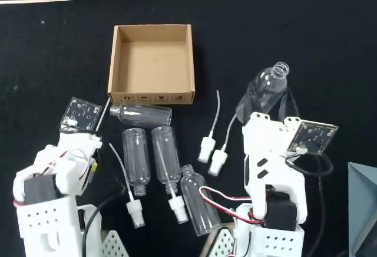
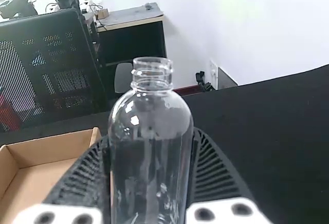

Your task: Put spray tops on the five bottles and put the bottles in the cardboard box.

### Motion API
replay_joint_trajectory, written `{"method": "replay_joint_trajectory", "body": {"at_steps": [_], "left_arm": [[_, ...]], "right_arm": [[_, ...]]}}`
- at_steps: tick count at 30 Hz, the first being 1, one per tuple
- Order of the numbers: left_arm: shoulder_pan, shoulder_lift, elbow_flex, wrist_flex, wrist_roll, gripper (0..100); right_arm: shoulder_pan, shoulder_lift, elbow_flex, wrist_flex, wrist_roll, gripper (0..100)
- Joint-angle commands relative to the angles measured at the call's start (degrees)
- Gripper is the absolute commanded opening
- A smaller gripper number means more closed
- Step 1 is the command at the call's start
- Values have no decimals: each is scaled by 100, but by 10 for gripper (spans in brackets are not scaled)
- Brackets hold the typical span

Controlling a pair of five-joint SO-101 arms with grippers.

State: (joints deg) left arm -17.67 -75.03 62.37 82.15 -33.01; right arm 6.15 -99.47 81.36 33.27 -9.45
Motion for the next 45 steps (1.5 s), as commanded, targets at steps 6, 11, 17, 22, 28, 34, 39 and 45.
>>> {"method": "replay_joint_trajectory", "body": {"at_steps": [6,11,17,22,28,34,39,45], "left_arm": [[-312,2066,-954,-448,-18,142],[-382,2760,-1130,-554,-9,142],[-409,3534,-1112,-879,-9,142],[-426,4290,-1112,-1266,0,142],[-945,4800,-1138,-2040,0,142],[-1288,5090,-1138,-2523,-9,142],[-1543,5178,-1138,-3042,220,142],[-1727,5125,-1138,-3508,545,142]], "right_arm": [[114,-75,-22,-167,44,15],[114,-75,-22,-176,44,15],[114,-75,-22,-176,44,15],[114,-75,-22,-167,44,15],[114,-75,-22,-167,44,15],[114,-75,-22,-167,44,15],[114,-75,-22,-167,44,15],[105,-75,40,-202,53,15]]}}
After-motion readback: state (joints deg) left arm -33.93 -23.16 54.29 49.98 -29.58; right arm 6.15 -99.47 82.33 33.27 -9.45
